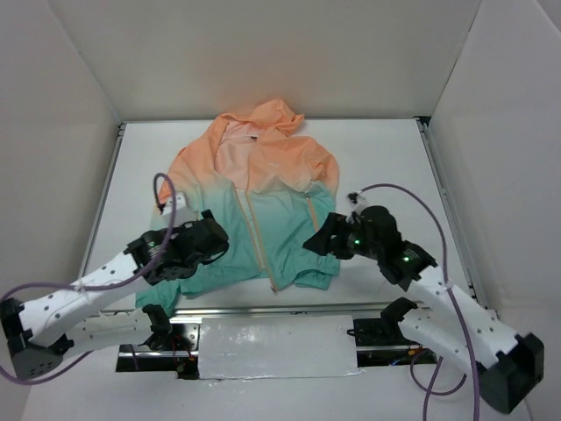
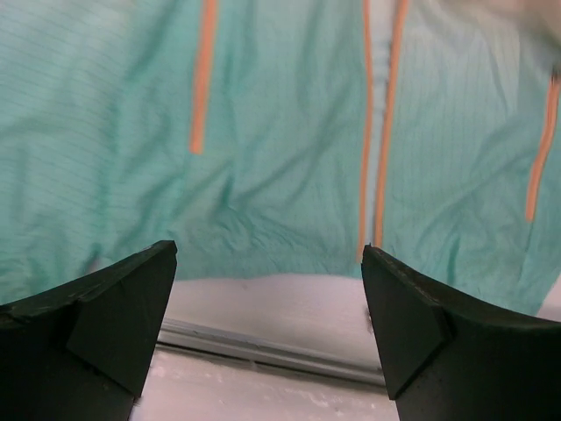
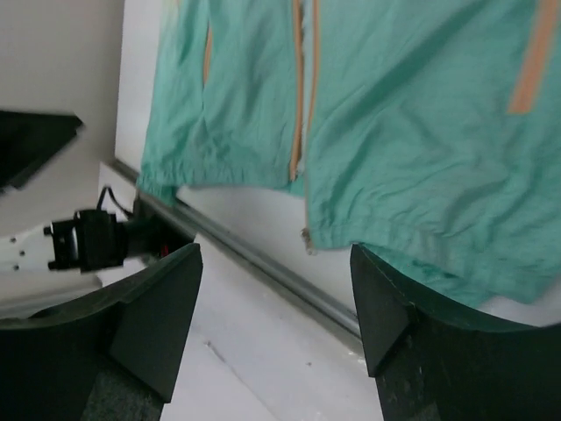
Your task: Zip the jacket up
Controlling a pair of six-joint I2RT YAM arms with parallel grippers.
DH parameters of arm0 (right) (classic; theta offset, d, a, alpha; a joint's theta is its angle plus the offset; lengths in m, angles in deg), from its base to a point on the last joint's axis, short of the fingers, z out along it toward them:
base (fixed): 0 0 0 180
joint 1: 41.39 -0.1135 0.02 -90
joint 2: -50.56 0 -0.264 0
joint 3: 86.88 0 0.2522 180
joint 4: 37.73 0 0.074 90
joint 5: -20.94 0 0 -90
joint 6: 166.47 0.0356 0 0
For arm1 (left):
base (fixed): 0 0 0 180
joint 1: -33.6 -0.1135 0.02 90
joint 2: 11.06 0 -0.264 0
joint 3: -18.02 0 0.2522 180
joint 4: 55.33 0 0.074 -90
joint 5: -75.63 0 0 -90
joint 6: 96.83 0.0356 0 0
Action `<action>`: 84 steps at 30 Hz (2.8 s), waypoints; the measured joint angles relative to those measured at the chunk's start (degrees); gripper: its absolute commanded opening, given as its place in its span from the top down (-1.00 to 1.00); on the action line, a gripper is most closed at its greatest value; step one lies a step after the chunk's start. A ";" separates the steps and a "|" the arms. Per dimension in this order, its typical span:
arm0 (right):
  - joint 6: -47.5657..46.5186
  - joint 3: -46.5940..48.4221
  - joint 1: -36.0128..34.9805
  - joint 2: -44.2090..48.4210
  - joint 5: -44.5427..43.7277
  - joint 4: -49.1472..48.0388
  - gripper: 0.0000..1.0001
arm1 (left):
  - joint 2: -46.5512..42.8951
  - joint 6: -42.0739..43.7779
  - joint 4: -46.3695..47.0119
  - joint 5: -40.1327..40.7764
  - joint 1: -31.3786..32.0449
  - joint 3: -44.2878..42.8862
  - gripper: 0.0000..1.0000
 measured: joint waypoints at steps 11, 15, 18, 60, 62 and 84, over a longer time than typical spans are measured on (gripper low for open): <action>4.94 10.67 -18.93 -41.53 -3.08 -18.23 -0.18 | -12.94 9.62 -4.11 8.00 -13.25 -0.22 -0.99; 4.76 16.17 -20.39 -51.34 -3.87 -18.51 -0.16 | -16.33 12.92 0.11 6.12 -13.27 2.80 -0.99; 4.79 18.49 -21.27 -55.91 -3.89 -20.46 -0.16 | -15.23 14.29 0.79 4.94 -13.27 3.43 -0.99; 8.26 17.35 -21.70 -59.80 -2.60 -25.97 1.00 | -11.32 22.95 10.97 -7.34 -13.05 6.10 -0.99; 8.31 17.38 -22.10 -57.99 -3.13 -25.86 1.00 | -10.86 22.88 12.96 -11.15 -13.05 8.09 -0.99; 8.28 19.93 -28.44 -50.88 -13.07 -21.77 1.00 | -9.31 17.99 34.67 -35.47 -13.05 23.04 -0.29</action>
